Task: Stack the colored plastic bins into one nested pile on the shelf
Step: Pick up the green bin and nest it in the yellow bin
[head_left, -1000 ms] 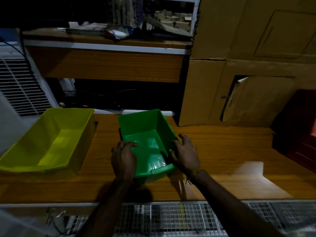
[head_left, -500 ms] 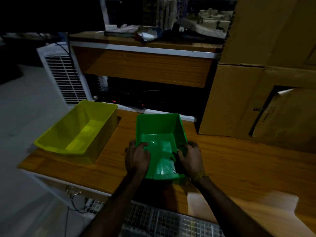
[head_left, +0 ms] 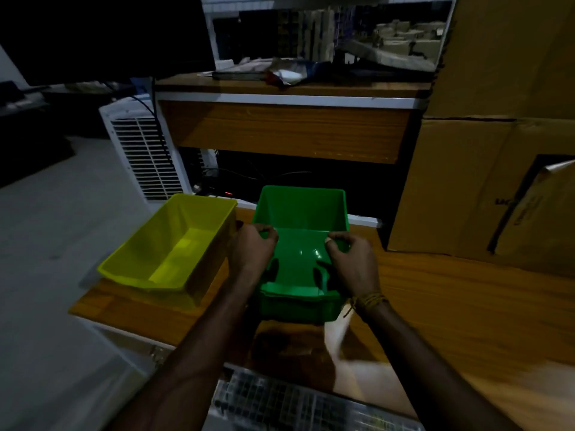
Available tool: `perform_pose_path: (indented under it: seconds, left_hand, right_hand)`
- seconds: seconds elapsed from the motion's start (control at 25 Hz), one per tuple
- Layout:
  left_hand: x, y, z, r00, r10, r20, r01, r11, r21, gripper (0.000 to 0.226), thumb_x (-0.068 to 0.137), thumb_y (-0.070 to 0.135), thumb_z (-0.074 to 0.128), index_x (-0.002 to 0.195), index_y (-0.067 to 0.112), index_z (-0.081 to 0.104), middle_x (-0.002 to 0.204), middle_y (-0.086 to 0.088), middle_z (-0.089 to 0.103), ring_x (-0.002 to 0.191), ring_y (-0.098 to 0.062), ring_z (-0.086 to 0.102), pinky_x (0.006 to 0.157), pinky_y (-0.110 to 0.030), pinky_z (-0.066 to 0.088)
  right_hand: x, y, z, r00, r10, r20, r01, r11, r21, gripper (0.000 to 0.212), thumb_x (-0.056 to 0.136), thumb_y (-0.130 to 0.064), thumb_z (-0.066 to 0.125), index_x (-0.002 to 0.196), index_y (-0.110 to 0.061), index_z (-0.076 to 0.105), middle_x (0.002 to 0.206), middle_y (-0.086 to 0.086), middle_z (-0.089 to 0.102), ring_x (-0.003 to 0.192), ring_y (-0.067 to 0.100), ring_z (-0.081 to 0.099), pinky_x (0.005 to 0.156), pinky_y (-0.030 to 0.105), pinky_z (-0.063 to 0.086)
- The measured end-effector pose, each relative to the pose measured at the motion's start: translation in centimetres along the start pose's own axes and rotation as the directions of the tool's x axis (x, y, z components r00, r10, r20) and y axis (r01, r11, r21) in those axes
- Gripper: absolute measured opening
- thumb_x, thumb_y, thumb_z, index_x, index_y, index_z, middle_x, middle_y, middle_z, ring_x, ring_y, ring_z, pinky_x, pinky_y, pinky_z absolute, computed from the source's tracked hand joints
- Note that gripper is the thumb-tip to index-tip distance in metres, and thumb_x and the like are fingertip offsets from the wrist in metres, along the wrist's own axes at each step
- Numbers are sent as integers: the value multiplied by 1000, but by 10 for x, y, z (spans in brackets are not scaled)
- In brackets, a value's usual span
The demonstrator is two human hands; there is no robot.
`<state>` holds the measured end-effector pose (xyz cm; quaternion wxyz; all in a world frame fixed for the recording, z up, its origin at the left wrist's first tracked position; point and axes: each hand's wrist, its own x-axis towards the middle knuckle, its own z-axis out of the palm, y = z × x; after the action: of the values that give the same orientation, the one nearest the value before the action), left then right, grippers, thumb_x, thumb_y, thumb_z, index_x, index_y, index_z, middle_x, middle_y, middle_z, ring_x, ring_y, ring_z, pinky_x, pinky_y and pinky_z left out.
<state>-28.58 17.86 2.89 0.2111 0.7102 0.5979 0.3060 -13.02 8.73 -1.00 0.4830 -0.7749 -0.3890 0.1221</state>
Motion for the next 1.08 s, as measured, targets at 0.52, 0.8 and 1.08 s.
perform_pose_path:
  seconds: [0.52, 0.8, 1.08]
  left_hand:
    - [128, -98, -162, 937, 159, -310, -258, 915, -311, 34, 80, 44, 61, 98, 21, 77, 102, 2, 75, 94, -17, 67, 83, -30, 52]
    - [163, -162, -209, 948, 62, -311, -143, 958, -247, 27, 84, 41, 65, 100, 21, 77, 102, -3, 76, 98, -25, 67, 81, -29, 48]
    - [177, -218, -182, 988, -22, -151, -2, 987, -159, 25, 83, 44, 66, 96, 26, 77, 102, -4, 75, 97, -31, 67, 84, -35, 52]
  right_hand:
    - [-34, -193, 133, 971, -146, -191, 185, 960, 210, 16, 90, -30, 62, 105, -29, 66, 137, 11, 44, 133, 26, 40, 107, 42, 41]
    - [-40, -229, 215, 987, -134, -83, 149, 967, 209, 17, 87, -29, 63, 103, -29, 70, 133, 14, 45, 129, 30, 42, 104, 42, 44]
    - [-37, -196, 287, 999, 17, 29, -20, 994, 106, 35, 64, -62, 44, 94, -52, 58, 123, 13, 58, 101, 39, 64, 81, 53, 57]
